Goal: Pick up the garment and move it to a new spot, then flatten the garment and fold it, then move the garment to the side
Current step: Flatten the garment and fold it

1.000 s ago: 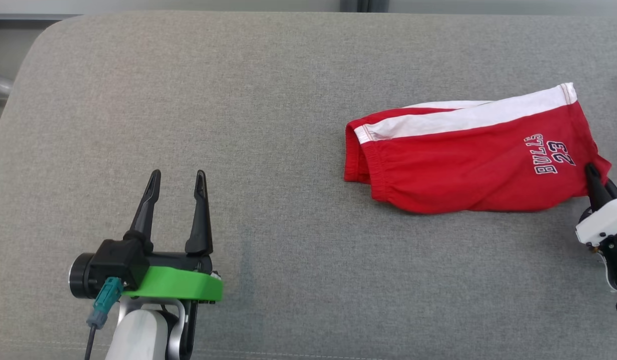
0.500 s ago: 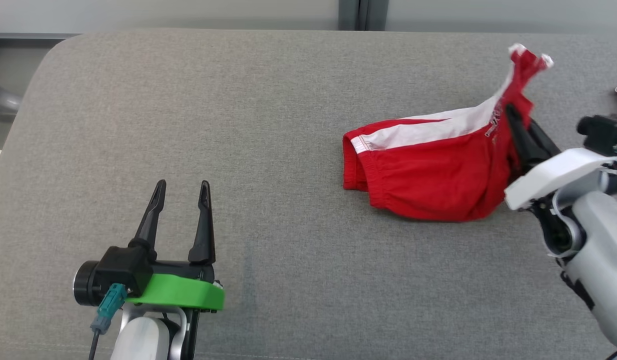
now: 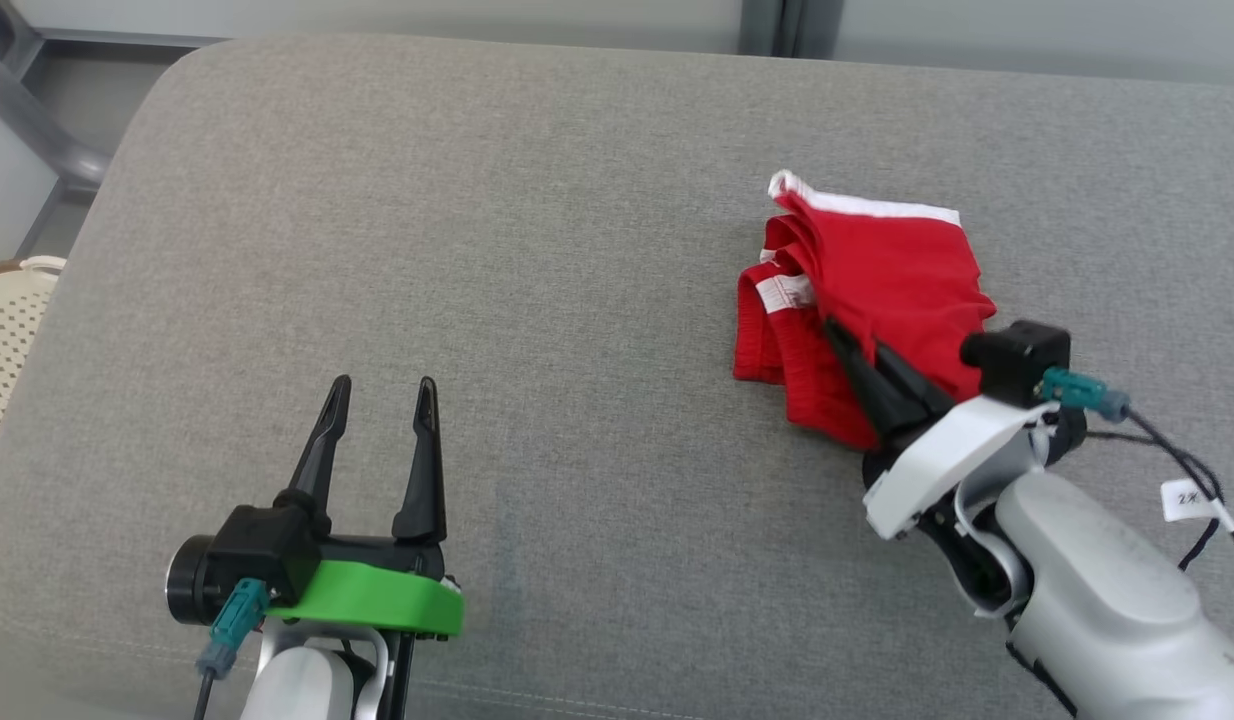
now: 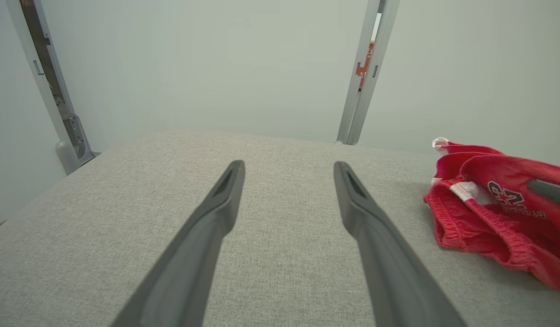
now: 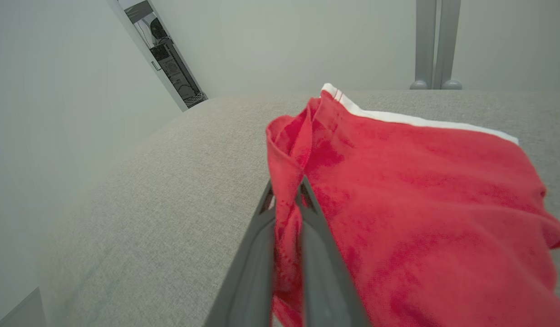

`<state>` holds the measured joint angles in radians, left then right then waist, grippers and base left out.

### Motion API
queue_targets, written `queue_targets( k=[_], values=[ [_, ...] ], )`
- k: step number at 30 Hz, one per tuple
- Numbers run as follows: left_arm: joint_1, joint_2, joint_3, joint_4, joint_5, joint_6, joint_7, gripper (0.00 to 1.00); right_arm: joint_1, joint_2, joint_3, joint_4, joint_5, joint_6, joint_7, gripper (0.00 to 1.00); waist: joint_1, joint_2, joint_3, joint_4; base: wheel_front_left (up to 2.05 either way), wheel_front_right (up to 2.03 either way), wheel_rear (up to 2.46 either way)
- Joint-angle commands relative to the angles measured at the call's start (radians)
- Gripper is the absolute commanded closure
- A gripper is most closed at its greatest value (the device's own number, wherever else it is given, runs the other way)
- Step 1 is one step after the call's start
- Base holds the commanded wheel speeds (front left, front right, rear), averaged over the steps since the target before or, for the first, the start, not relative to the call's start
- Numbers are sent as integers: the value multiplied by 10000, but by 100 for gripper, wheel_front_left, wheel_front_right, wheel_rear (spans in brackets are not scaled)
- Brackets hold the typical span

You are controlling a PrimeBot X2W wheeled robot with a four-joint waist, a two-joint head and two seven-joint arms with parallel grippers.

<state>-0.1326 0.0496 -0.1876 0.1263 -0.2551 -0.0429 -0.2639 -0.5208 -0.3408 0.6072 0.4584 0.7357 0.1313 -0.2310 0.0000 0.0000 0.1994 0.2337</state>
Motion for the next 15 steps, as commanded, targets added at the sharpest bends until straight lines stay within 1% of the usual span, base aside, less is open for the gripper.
queue_targets(
  k=[1,3,4,5,6,11,15],
  values=[
    [11,24,-19,-22,-90,67,2,0,213,68,48,100,-67,-13,-89,96,0,0,75,132,0,0,0],
    [42,26,-75,-21,-142,98,2,0,409,228,230,172,-65,-13,-121,61,0,0,96,177,0,0,0],
    [56,26,-91,-23,-171,96,2,0,481,233,295,191,-88,-13,-128,56,0,0,104,186,0,0,0],
    [71,24,-113,-25,-192,108,2,0,546,223,383,197,-112,-13,-157,16,0,0,112,186,0,0,0],
    [90,24,-122,-25,-204,123,2,0,598,211,443,167,-121,-13,-185,0,0,0,110,175,0,0,0],
    [68,24,-102,-20,-194,166,2,0,536,-47,67,-139,-41,-13,-305,0,0,0,106,35,0,0,0],
    [-59,26,-129,-14,-126,175,2,0,421,-452,-897,-491,-121,-13,-340,0,0,0,94,-45,0,0,0]
  ],
)
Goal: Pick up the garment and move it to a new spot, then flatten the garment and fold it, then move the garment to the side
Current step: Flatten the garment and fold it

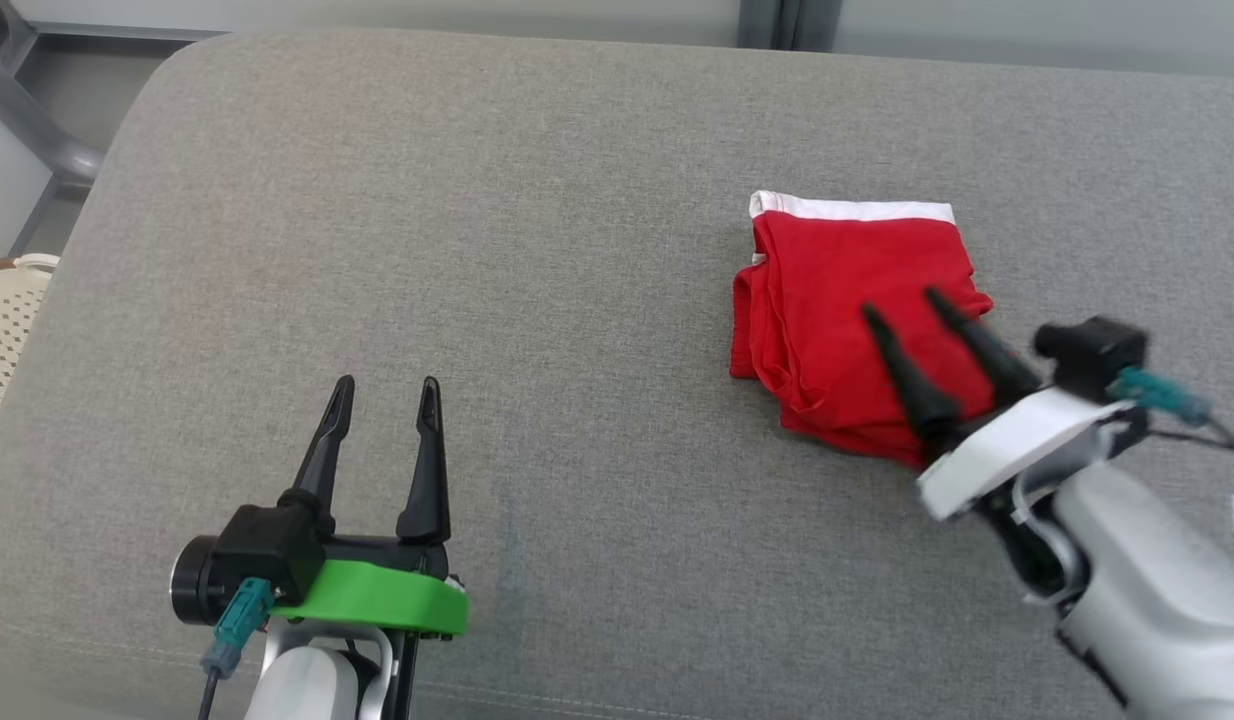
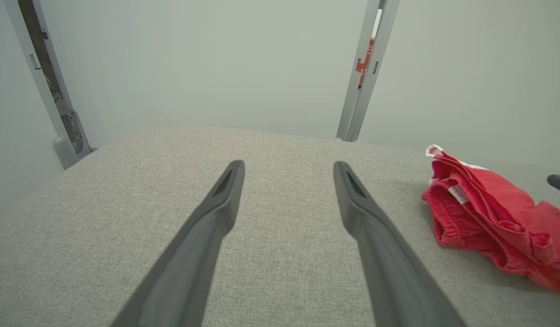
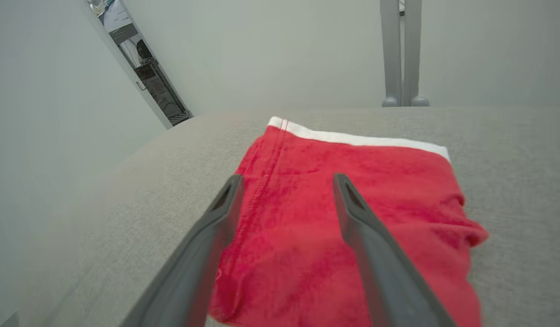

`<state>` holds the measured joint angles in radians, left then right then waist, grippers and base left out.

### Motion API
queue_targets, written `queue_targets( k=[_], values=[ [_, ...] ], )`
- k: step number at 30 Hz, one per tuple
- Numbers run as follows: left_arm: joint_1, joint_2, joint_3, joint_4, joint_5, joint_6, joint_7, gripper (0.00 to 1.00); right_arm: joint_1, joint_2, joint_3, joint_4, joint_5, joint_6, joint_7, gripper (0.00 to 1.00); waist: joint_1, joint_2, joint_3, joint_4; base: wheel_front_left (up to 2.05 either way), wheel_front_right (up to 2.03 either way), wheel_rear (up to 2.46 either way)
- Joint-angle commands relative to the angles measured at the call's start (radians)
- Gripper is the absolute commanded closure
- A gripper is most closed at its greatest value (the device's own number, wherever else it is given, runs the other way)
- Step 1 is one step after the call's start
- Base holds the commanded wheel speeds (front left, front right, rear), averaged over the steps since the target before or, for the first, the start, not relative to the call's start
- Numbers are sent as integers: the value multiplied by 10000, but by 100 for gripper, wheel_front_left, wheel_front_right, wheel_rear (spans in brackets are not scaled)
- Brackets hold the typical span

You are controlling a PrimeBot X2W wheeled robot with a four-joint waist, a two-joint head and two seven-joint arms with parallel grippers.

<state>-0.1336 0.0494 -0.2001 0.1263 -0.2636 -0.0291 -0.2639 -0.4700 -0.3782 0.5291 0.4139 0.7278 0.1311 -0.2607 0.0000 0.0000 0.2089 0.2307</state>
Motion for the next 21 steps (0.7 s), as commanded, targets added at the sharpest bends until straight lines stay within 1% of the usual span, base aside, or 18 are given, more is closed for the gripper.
queue_targets(
  k=[1,4,6,8,9,14,21],
  values=[
    [-80,28,-21,-23,-25,33,2,0,-67,-163,-437,-77,-75,-11,-39,0,0,0,7,-21,0,0,0],
    [-158,28,-72,-38,1,15,2,0,-68,-368,-1176,-81,-224,-11,-44,0,0,0,35,9,0,0,0],
    [-190,28,-107,-47,7,1,2,0,-109,-508,-1468,77,-425,-11,-44,0,0,0,65,41,0,0,0],
    [-229,28,-150,-46,13,-17,2,0,-187,-635,-1601,348,-680,-11,-42,74,0,0,110,95,0,0,0],
    [-254,28,-175,-36,18,-22,2,0,-220,-606,-1644,524,-733,-11,-41,100,0,0,135,133,0,0,0],
    [-350,28,-345,-7,12,13,2,0,-428,-446,-1284,1158,-1086,-11,-41,100,0,0,306,311,0,0,0],
    [-536,28,-618,42,-102,103,2,0,-773,138,-430,2017,-1817,-11,-43,100,0,0,496,595,0,0,0]
  ],
)
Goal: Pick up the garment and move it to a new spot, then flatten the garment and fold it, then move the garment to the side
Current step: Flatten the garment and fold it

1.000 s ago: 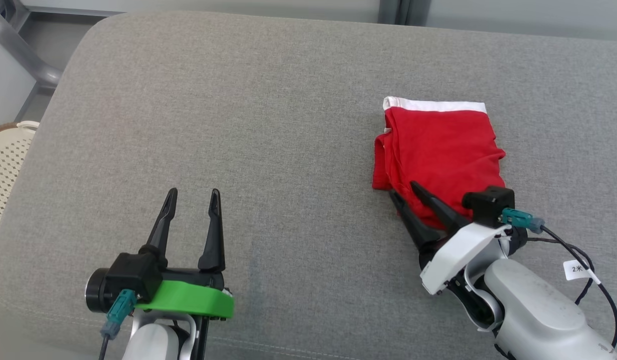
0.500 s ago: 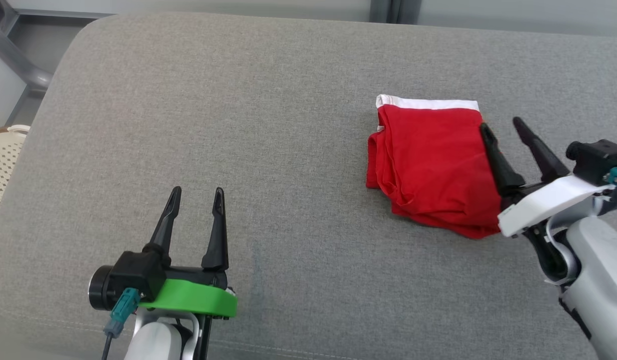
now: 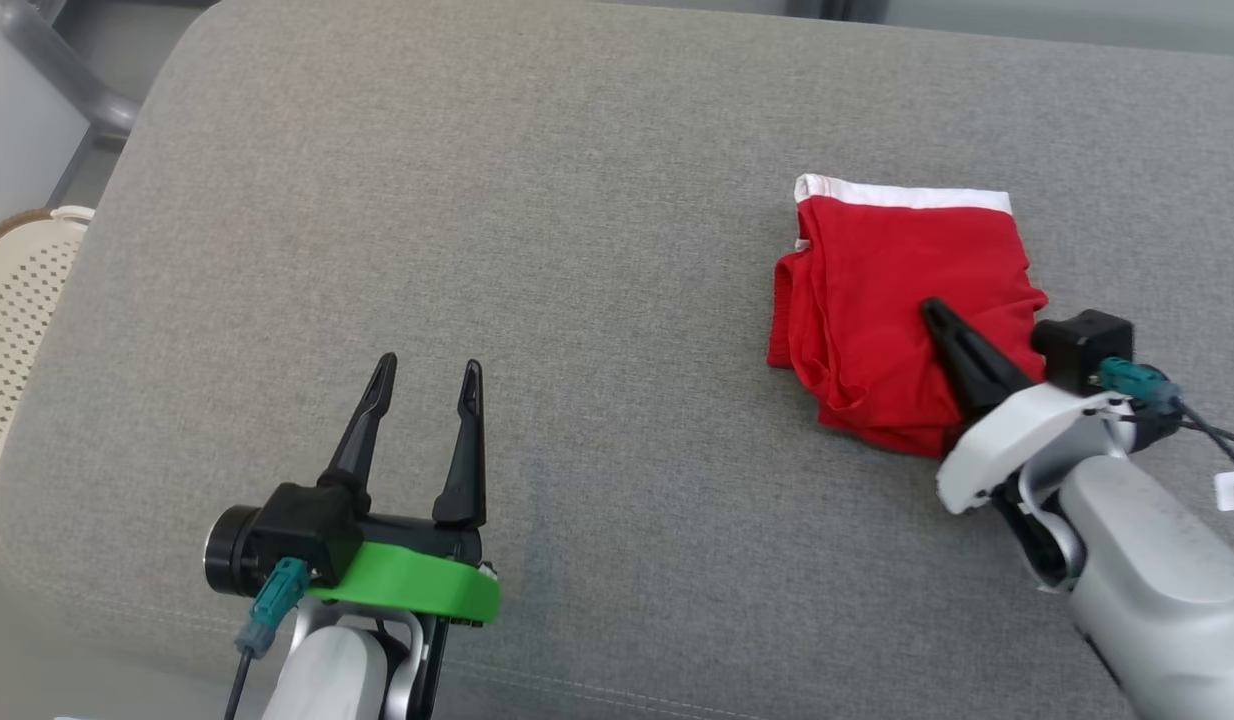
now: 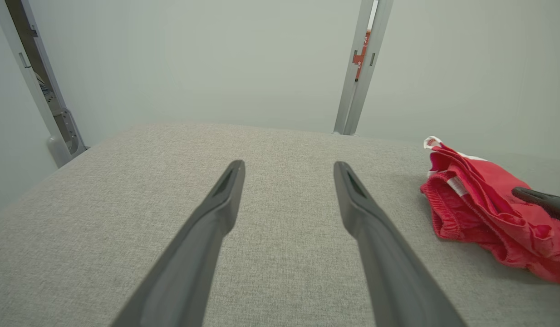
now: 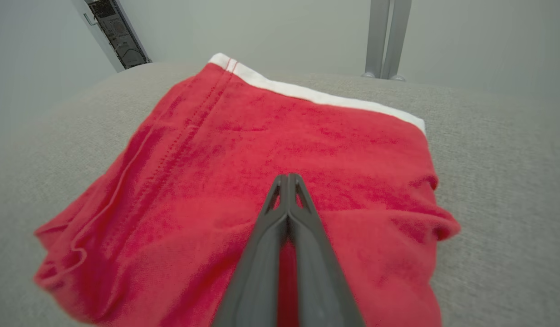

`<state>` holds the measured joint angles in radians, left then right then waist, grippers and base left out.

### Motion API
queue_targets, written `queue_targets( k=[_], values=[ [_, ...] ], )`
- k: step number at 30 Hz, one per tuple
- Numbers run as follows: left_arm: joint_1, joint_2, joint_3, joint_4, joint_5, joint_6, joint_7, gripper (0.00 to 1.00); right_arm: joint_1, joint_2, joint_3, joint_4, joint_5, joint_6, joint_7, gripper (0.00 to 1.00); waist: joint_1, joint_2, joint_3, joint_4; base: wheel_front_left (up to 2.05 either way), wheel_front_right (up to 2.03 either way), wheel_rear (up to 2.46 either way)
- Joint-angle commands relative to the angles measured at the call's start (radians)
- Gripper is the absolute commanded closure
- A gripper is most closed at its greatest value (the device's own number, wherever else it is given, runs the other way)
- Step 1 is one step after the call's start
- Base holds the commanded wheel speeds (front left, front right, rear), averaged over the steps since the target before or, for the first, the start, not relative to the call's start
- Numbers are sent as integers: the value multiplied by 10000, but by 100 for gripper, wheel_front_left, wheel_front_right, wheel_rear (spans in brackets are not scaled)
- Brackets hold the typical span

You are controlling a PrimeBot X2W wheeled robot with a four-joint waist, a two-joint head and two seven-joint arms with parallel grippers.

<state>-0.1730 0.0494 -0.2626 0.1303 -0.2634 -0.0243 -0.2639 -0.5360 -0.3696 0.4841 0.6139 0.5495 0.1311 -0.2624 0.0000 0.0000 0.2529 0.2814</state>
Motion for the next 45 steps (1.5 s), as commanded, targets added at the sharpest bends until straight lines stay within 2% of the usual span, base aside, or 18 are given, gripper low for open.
queue_targets(
  k=[1,7,13,18,28,29,30,31,37,45],
  values=[
    [-158,28,-20,8,-119,58,2,0,-127,192,100,110,-83,-11,-25,100,0,0,70,117,0,0,0],
    [-227,28,-123,16,-163,137,2,0,-263,1239,877,342,-382,-11,-25,100,0,0,169,236,0,0,0],
    [-234,28,-182,89,-146,162,2,0,-167,1814,1140,138,-506,-11,-25,100,0,0,132,175,0,0,0],
    [-190,28,-41,168,2,145,2,0,-22,1651,589,-628,-657,-11,-27,100,0,0,-35,-149,0,0,0],
    [63,29,636,316,322,-50,2,0,808,787,-1253,-2336,-1142,-11,-24,100,0,0,-574,-1364,0,0,0],
    [103,29,715,326,377,-71,2,0,932,722,-1477,-2465,-1198,-11,-26,95,0,0,-624,-1503,0,0,0],
    [138,29,812,335,426,-85,2,0,1040,678,-1620,-2574,-1265,-11,-26,32,0,0,-666,-1623,0,0,0],
    [172,29,905,359,486,-96,2,0,1191,636,-1805,-2669,-1320,-11,-26,0,0,0,-720,-1754,0,0,0],
    [354,83,1392,422,701,-253,2,0,1975,519,-2627,-3183,-1533,-11,-26,0,0,0,-1001,-2342,0,0,0],
    [599,94,1881,440,859,-408,2,0,3001,626,-3139,-3910,-1638,-11,-26,0,0,0,-1365,-2711,0,0,0]
  ],
)
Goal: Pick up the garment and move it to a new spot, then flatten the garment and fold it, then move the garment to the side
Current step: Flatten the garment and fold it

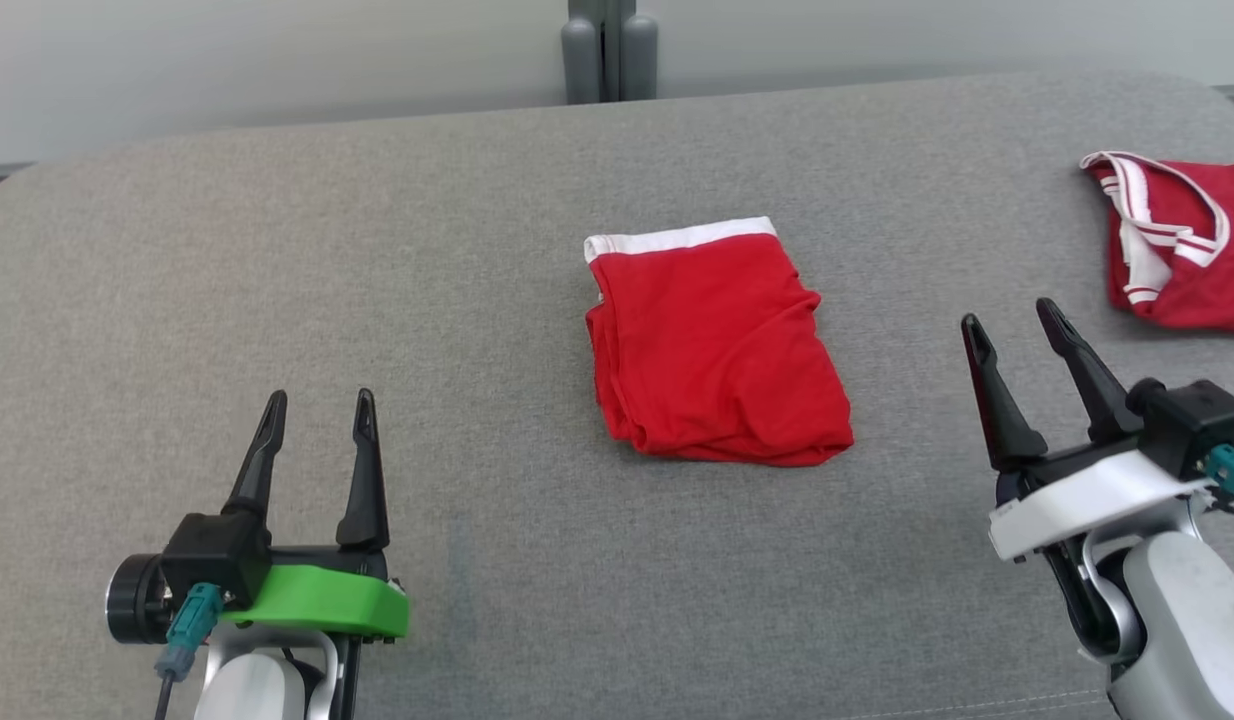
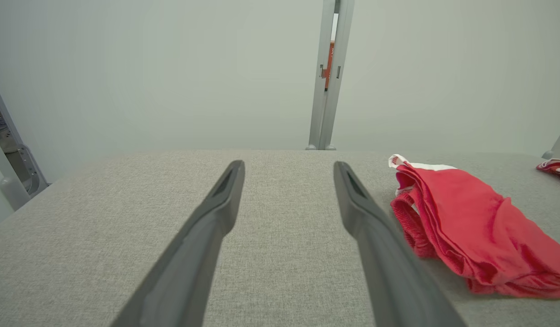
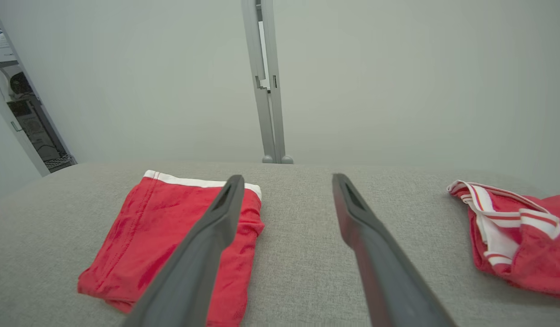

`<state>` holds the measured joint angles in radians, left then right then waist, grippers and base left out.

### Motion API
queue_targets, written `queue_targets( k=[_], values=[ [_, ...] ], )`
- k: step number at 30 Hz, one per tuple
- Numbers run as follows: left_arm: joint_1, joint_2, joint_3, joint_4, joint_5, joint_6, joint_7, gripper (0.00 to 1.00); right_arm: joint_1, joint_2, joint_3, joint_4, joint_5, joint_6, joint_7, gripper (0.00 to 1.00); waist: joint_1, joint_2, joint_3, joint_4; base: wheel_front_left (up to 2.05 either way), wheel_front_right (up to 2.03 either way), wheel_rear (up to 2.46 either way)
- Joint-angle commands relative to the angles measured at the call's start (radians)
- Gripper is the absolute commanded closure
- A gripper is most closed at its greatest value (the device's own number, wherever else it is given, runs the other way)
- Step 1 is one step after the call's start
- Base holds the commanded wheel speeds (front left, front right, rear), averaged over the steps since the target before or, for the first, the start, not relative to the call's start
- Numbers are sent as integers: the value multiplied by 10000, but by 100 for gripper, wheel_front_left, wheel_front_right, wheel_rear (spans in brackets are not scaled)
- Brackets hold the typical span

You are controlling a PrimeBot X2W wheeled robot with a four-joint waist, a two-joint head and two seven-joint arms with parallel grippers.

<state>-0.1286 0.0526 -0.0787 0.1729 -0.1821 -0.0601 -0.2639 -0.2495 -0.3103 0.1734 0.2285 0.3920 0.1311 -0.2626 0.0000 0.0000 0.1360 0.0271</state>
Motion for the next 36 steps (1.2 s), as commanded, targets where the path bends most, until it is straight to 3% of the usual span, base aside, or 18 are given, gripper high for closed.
queue_targets(
  k=[1,13,36],
  values=[
    [198,60,67,22,73,-53,2,0,269,76,-87,-148,-76,-11,-24,0,0,0,-249,-179,0,0,0],
    [732,110,422,-90,247,-128,2,0,1715,590,-648,-942,-243,-11,-24,0,0,0,-753,-158,0,0,0],
    [1235,511,677,-296,42,-5,248,0,2682,1145,-1492,-1637,-687,-11,161,0,0,0,-1043,220,0,0,0]
  ],
)
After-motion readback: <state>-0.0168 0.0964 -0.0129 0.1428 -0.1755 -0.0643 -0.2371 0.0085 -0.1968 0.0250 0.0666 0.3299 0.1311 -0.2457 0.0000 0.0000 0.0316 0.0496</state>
